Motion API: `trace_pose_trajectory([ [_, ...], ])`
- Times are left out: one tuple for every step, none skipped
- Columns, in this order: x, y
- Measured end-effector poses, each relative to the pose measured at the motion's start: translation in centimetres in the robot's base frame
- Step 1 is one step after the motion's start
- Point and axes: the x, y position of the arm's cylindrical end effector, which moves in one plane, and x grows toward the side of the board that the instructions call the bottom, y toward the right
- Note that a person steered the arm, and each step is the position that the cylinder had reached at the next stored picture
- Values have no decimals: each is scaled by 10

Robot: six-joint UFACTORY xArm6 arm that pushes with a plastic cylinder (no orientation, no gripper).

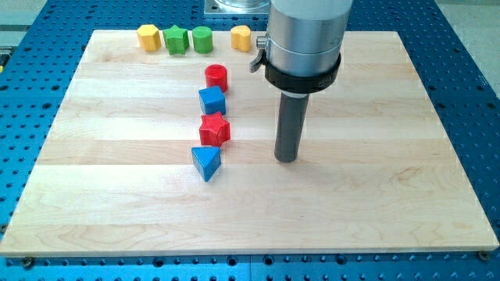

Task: Push the blue triangle towards the right of the board

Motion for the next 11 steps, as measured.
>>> trace_pose_trajectory([
  [0,0],
  [1,0],
  [16,-10],
  [105,-44],
  [100,-123],
  [55,-168],
  [54,-172],
  [29,-151],
  [7,-7],
  [21,42],
  [-17,64],
])
